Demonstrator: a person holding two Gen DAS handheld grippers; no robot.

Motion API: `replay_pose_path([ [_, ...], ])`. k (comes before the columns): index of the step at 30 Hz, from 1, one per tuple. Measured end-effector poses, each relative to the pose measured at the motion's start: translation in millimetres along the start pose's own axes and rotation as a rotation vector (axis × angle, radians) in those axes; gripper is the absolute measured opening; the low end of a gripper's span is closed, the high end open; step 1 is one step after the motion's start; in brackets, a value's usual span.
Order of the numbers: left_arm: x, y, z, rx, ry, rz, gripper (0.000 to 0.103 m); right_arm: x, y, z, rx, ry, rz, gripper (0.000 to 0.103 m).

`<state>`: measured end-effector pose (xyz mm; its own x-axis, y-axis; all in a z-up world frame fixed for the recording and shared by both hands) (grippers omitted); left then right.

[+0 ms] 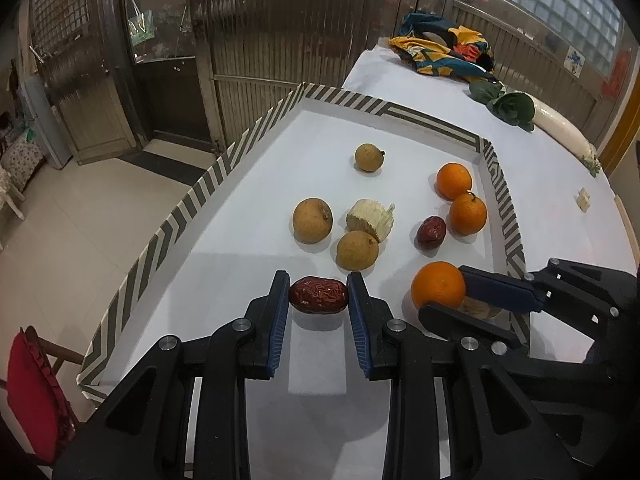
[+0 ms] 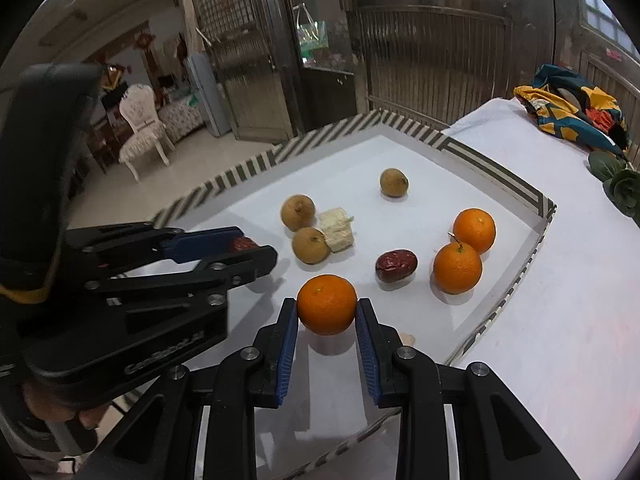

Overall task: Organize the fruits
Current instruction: 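Carry the date into the tray and open the left gripper while the right gripper holds the orange, then release the orange into the tray with the right gripper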

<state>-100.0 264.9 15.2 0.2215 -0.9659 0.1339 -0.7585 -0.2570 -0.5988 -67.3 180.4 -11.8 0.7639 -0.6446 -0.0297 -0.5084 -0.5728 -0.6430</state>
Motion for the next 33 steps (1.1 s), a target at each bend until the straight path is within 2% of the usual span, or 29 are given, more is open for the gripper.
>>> replay_pose_path([
  [12, -3.9, 0.8, 8.5, -0.028, 0.005, -0.029, 0.028, -6.3, -2.5, 14.7, -0.033, 0.035, -0.067, 0.029],
  [19, -8.2, -1.0, 10.2, -0.036, -0.006, -0.052, 0.030, -0.5, -0.6, 12.5, -0.030, -0.011, -0.024, 0.030],
  [21, -10.9, -1.5, 11.2, -0.041, -0.004, -0.064, 0.038, 0.8, 0.8, 9.0, -0.025, -0.025, -0.011, 0.030],
  [23, -12.8, -2.3, 10.4, -0.042, 0.007, -0.080, 0.054, 1.3, 1.9, 3.1, -0.013, -0.034, -0.001, 0.030],
  [24, -12.2, -2.5, 9.2, -0.039, 0.008, -0.081, 0.058, 1.7, 2.2, 0.2, -0.006, -0.037, 0.003, 0.030],
  [33, 11.4, -6.2, -3.9, -0.002, 0.004, -0.044, 0.059, 16.5, 6.1, -39.3, 0.068, -0.038, 0.054, 0.030],
])
Point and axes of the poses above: each gripper's, at about its wrist camera, not at the fingertips, and z roughly the way its jaws point, x to its right, y to its underside, the point moved 2 cm from there along z, roughly the way its jaws point, and after that the axes turned 5 degrees about y, right-handed, at the moved point
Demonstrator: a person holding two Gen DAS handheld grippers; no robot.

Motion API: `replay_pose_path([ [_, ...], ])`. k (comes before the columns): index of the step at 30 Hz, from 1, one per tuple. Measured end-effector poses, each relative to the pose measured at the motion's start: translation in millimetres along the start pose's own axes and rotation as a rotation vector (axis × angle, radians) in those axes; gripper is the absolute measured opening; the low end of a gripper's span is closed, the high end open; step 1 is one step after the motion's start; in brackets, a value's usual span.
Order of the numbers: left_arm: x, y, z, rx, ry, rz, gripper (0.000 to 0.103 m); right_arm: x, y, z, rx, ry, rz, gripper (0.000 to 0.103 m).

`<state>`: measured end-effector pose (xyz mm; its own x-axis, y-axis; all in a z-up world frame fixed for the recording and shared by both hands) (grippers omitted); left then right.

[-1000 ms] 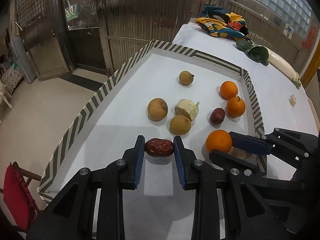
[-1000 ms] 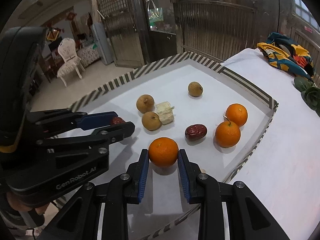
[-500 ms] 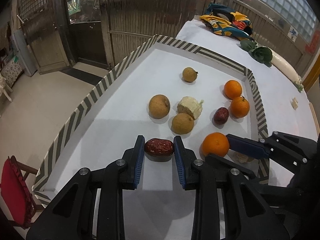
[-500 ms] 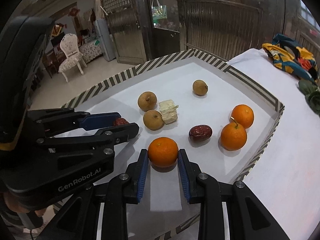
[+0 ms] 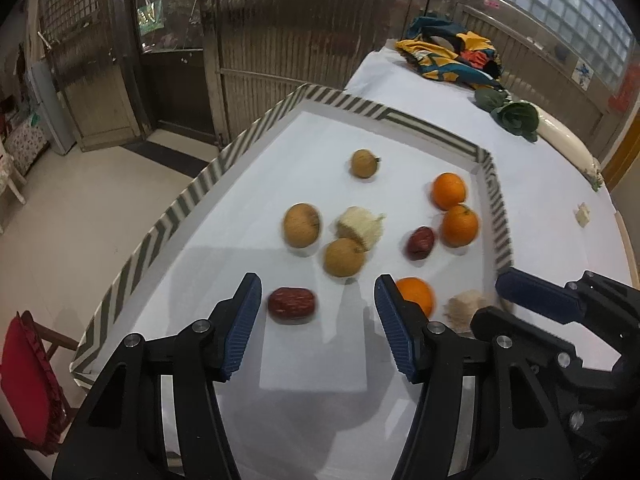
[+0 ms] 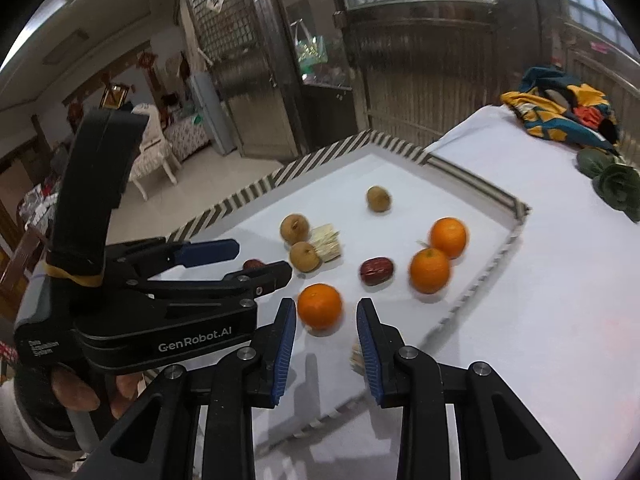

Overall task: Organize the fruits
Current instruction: 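Release the orange into the tray with the right gripper, then grasp the round yam slice with the left gripper while the right gripper grasps a yam chunk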

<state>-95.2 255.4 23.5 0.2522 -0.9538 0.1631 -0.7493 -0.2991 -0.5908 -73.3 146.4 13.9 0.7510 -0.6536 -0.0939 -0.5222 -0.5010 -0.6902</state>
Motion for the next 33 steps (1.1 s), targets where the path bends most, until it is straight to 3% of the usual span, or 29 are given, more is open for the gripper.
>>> replay_pose_path([
  [13, 95.9, -6.2, -2.8, 0.013, 0.122, 0.118, 0.059, 74.4, 32.2, -56.3, 0.054, 0.126, 0.142, 0.031],
  [25, 212.2, -11.2, 16.6, -0.045, 0.260, 0.268, 0.059, 216.1, 94.8, -91.5, -0.019, 0.351, 0.308, 0.031],
  [29, 255.5, -18.7, 38.1, -0.081, 0.311, 0.287, 0.059, 279.1, 110.3, -107.6, -0.032, 0.424, 0.401, 0.031],
  [33, 299.6, -25.9, 66.5, -0.121, 0.347, 0.322, 0.059, 317.5, 118.4, -121.0, -0.033, 0.453, 0.452, 0.031],
])
Point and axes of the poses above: each gripper's, at about its wrist camera, not at the fingertips, and z roughly the way its jaws point, x to its right, y to its underside, the point moved 2 cm from there along z, roughly the way its jaws point, and after that the axes turned 5 degrees about y, right-handed, at the moved point
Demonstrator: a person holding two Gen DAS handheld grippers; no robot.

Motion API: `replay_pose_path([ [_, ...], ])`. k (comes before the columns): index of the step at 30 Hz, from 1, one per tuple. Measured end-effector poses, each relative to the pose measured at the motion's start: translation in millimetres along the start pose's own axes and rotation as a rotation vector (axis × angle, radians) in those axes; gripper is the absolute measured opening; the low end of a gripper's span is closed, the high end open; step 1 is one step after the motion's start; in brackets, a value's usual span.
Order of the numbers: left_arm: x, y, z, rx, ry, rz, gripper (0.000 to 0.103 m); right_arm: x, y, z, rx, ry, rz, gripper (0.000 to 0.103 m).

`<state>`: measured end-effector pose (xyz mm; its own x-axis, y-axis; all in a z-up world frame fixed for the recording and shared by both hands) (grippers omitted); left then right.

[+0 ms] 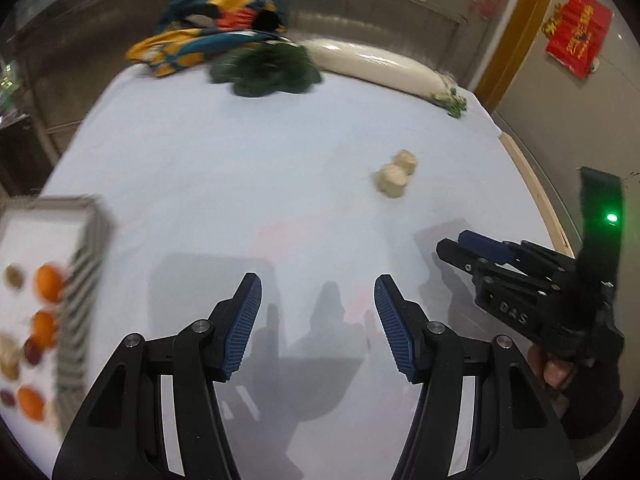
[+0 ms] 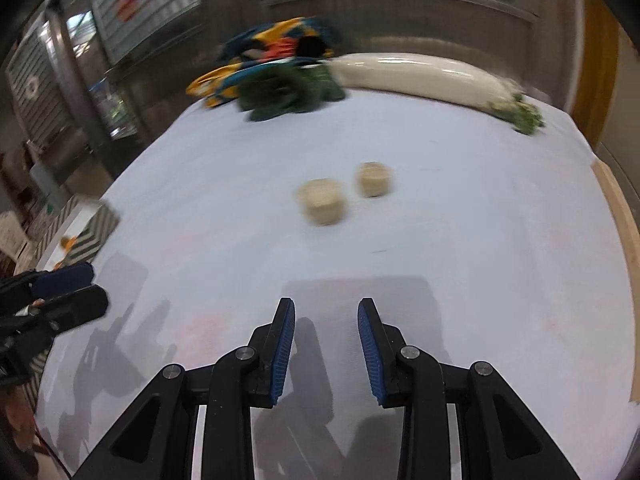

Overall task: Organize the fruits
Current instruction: 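Grasp the round yam slice with the left gripper while the right gripper grasps a yam chunk, then carry both yam pieces into the tray and open both grippers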

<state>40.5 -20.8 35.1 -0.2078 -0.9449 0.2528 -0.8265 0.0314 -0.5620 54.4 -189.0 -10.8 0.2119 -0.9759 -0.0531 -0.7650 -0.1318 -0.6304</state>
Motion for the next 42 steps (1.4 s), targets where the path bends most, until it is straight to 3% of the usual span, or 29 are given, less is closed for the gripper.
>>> replay_pose_path([
  [11, 58.4, -56.1, 91.4, -0.044, 0.070, 0.075, 0.059, 56.1, -23.8, 4.7, 0.004, 0.049, 0.004, 0.033],
  [16, 66.9, -68.8, 113.7, -0.037, 0.030, 0.117, 0.059, 74.3, -27.0, 6.2, 0.021, 0.022, 0.051, 0.033],
  [17, 65.6, -69.9, 113.6, -0.024, 0.023, 0.122, 0.059, 75.6, -28.9, 7.7, 0.023, 0.016, 0.054, 0.033],
  [20, 56.9, -72.8, 114.0, -0.009, 0.003, 0.112, 0.030, 74.0, -36.2, 12.0, 0.037, 0.009, 0.046, 0.033],
  [31, 20.2, -55.4, 87.1, 0.002, -0.064, 0.044, 0.030, 34.2, -76.0, 57.1, 0.023, -0.084, 0.004, 0.033],
  [35, 11.1, -47.9, 79.4, 0.006, -0.086, 0.021, 0.030, 25.2, -86.6, 75.0, 0.037, -0.016, -0.019, 0.033],
  [37, 8.9, -44.0, 75.6, 0.007, -0.099, 0.018, 0.030, 22.4, -87.0, 75.4, 0.041, 0.004, -0.033, 0.025],
  [42, 7.0, -29.7, 62.9, 0.010, -0.104, 0.008, 0.030, 14.8, -70.1, 60.3, 0.040, 0.031, -0.072, 0.025],
])
Point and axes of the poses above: each gripper's, at about its wrist camera, not at the fingertips, and z roughly the way its jaws point, x to its right, y to its underside, the point moved 2 cm from there along z, roughly the way its jaws point, and after that the axes turned 5 degrees about y, right-handed, at the moved point
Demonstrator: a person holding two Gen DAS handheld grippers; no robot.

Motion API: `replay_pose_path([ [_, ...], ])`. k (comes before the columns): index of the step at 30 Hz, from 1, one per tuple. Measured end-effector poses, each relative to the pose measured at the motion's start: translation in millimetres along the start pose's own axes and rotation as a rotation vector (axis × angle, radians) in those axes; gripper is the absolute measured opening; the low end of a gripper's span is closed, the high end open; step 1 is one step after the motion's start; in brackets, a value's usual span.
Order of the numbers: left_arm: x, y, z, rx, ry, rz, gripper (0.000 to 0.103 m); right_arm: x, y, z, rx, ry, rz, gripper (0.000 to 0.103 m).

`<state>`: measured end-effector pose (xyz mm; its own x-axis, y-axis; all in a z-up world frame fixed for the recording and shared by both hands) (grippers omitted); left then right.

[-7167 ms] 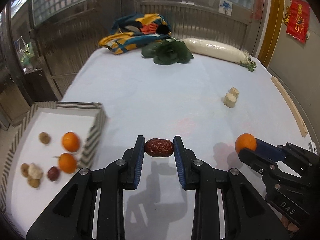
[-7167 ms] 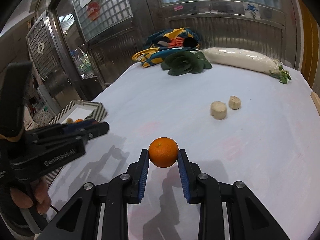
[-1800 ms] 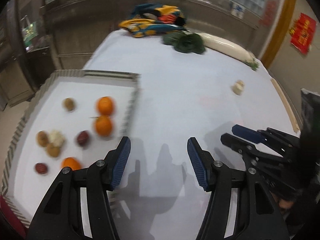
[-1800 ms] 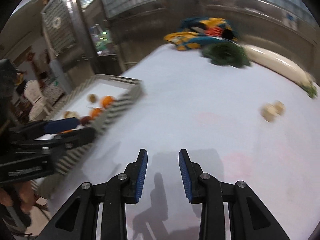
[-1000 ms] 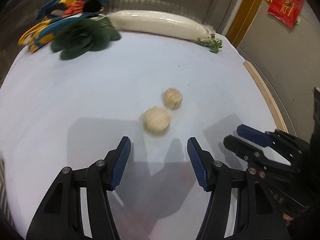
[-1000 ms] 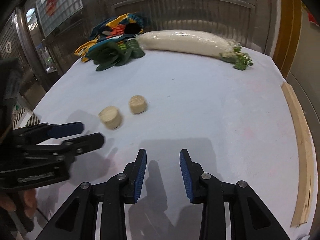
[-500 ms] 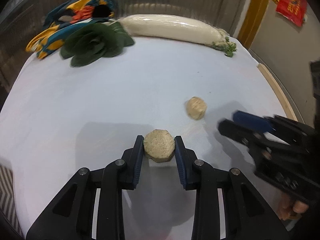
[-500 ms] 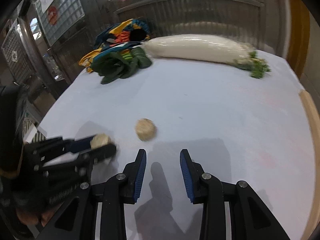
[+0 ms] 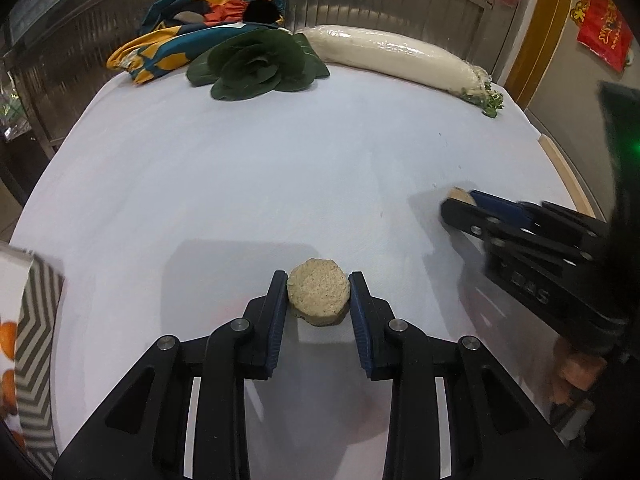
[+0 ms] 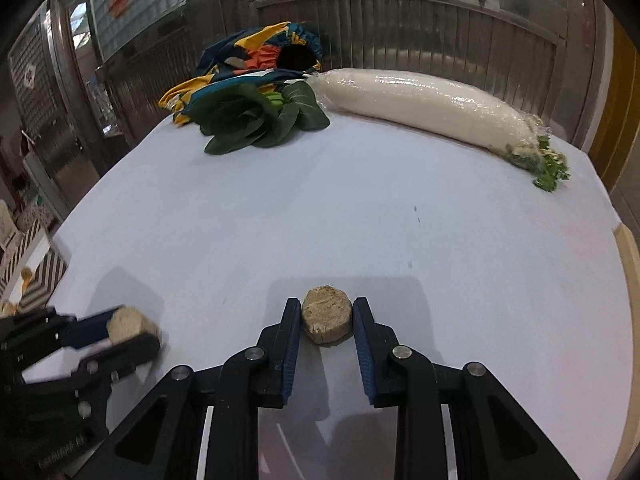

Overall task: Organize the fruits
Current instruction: 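Carry both yam pieces into the tray and open both grippers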

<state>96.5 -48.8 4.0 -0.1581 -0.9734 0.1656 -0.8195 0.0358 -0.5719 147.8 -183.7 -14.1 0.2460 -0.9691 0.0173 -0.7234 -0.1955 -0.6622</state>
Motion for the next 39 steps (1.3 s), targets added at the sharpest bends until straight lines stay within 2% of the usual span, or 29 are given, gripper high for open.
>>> replay_pose_path([
  [6, -5.9, 23.4, -32.7, 0.052, -0.026, 0.023, 0.030, -10.1, 32.9, -47.7, 0.043, -0.021, 0.024, 0.025],
  [11, -12.4, 45.5, -63.9, 0.101, -0.045, 0.056, 0.030, -34.5, 65.9, -85.4, 0.086, -0.066, 0.045, 0.025],
  [17, -27.4, 69.3, -91.4, 0.132, -0.053, 0.061, 0.030, -69.3, 90.0, -113.3, 0.116, -0.132, 0.057, 0.025],
  [26, -50.3, 90.4, -122.4, 0.183, -0.095, 0.061, 0.030, -112.7, 103.9, -129.3, 0.139, -0.182, 0.062, 0.025],
  [39, -76.7, 98.5, -145.5, 0.233, -0.137, 0.030, 0.030, -154.7, 97.3, -136.4, 0.155, -0.201, 0.005, 0.025],
])
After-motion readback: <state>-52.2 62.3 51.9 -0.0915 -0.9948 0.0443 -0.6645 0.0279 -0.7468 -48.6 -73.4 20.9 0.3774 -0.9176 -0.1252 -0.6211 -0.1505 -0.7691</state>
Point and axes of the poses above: each gripper's, at about its wrist camera, not at the fingertips, and z roughly the way its jaws point, x to its right, y to its underside, the point moved 2 cm from there along z, roughly the way its jaws point, and after that the axes turned 5 degrees about y, right-handed, at the moved point
